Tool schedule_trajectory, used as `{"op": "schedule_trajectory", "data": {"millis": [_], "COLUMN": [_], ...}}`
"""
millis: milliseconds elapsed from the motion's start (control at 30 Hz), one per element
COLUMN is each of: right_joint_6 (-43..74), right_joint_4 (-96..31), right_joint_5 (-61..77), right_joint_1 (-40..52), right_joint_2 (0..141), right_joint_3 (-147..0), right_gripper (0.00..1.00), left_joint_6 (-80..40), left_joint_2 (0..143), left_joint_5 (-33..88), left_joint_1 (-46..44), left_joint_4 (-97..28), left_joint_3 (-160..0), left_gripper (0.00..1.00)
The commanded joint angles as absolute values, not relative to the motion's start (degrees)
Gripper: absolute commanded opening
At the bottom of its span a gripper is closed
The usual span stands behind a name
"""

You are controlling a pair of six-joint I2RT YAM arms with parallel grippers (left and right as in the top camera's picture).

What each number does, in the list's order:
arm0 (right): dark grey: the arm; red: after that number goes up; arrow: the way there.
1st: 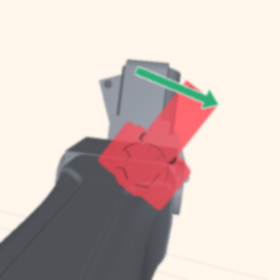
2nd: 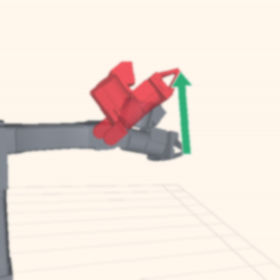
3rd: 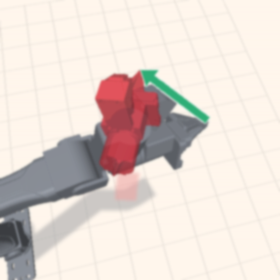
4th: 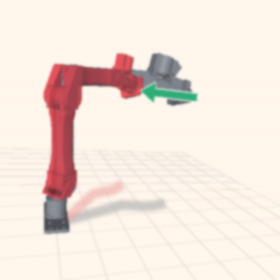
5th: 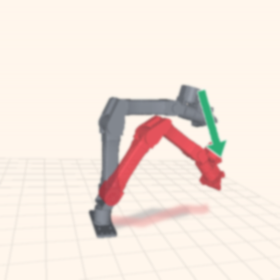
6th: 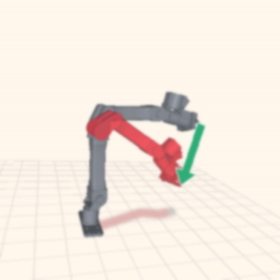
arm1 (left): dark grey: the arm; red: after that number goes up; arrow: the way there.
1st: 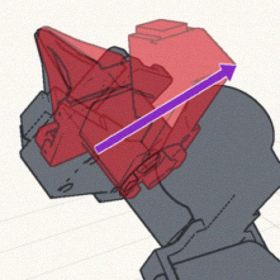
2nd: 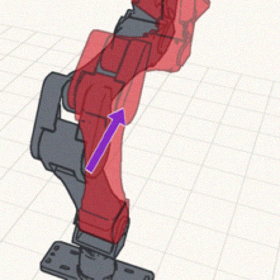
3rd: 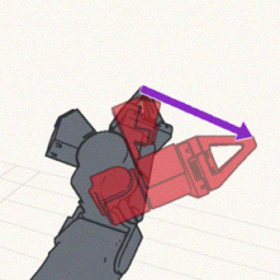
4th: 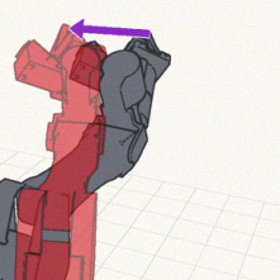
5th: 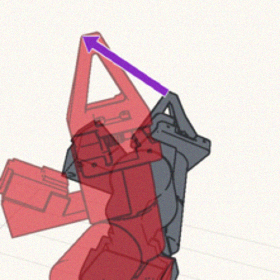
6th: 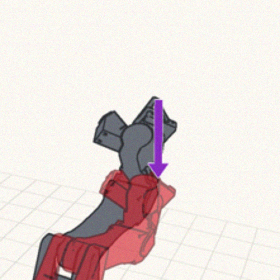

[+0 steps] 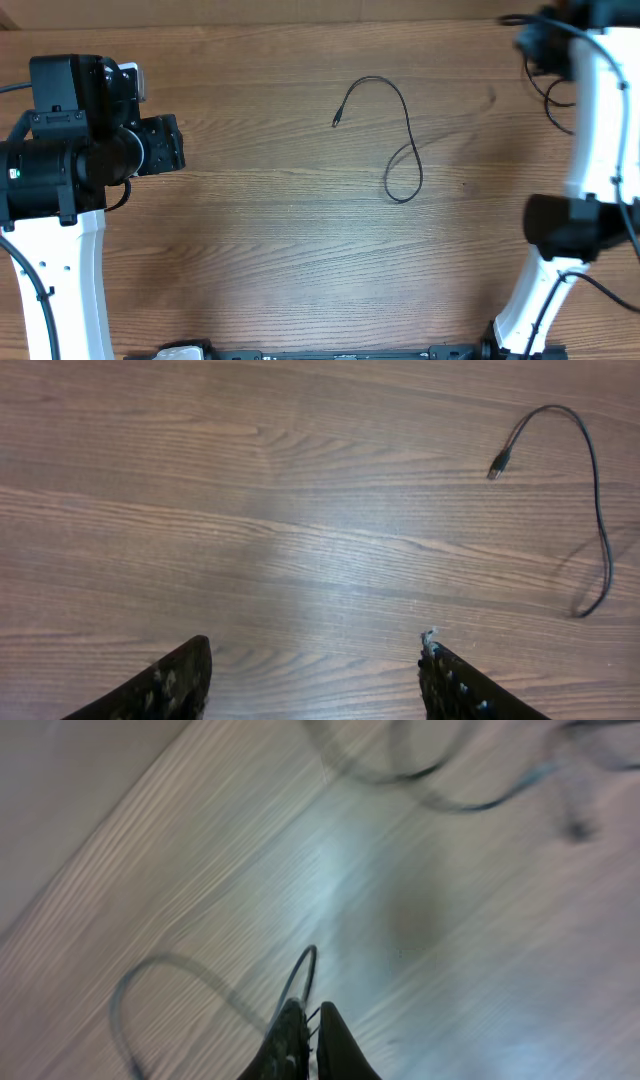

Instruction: Untangle cables

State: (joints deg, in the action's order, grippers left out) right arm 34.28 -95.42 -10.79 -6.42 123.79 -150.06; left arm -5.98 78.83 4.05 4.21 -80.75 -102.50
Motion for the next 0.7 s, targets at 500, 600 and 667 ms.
{"op": "schedule_trajectory", "data": {"millis": [500,600,667], "right_joint_6": [23.24,23.77,23.83], "right_joint_4": [-91.98,-95.13,-96.99], "right_joint_5": [-1.19,4.80,6.92], "right_joint_1": [-9.69,-9.26,-8.16], "right_joint_2": [101.47,104.47,106.02], "right_joint_3": [-158.17,-154.30,-151.09], "right_gripper": [0.27,0.38,0.41], "left_joint_6": [-5.32,-5.02,-5.13], "left_joint_2": [79.00,79.40,79.61], "left_joint_5": [8.27,13.65,13.87], "left_joint_1": [3.92,3.46,2.70], "left_joint_4": [-78.50,-76.86,-75.75], "left_joint_3": [-103.22,-103.22,-103.22], "left_gripper": [0.67,0.68,0.67]}}
